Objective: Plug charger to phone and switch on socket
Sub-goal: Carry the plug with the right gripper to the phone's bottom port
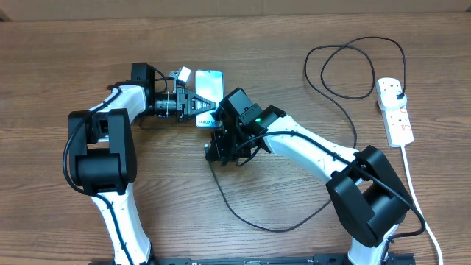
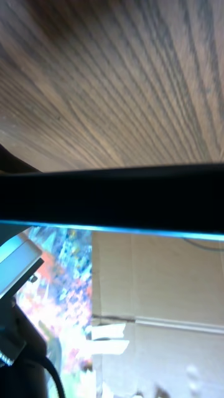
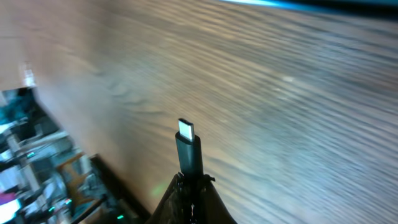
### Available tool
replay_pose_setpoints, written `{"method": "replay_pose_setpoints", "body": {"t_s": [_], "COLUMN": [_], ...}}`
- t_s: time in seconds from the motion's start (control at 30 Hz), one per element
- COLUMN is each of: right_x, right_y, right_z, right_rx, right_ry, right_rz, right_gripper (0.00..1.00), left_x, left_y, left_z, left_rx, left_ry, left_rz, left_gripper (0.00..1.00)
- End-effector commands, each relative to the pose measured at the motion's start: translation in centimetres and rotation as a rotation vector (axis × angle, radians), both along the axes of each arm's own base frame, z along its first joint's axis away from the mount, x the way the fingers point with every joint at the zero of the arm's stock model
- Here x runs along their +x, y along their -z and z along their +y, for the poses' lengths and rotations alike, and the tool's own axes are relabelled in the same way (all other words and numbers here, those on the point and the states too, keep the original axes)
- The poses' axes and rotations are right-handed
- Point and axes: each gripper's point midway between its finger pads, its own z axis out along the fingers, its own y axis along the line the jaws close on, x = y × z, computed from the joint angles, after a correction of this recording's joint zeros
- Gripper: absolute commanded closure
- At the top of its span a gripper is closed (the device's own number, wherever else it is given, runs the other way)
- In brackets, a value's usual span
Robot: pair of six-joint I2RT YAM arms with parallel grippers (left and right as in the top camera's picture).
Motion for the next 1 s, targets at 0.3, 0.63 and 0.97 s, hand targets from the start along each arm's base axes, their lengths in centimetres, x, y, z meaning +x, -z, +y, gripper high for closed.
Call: {"method": "replay_pose_setpoints", "body": {"t_s": [0.3, 0.63, 0.97], "right_x": [3.3, 3.5, 2.3], "right_y": [-2.7, -2.6, -4.5], "right_z": [-0.3, -2.6, -2.4], "right_rx": [0.126, 0.196, 0.382], "right_ry": [0.086, 0.06, 0.04], "right_rz": [-0.018, 0.01, -0.176], "right_gripper": [0.96, 0.96, 0.96], "left_x": [0.6, 0.7, 0.8], "left_y": [-3.8, -4.7, -4.5], "left_z": [0.5, 0.9, 0.9], "left_rx": [-0.115, -0.161, -0.155], "left_ry": [-0.006, -0.003, -0.007], "left_rz": [-0.052, -0.069, -0.046], "left_gripper": [0.96, 0.95, 0.95]}}
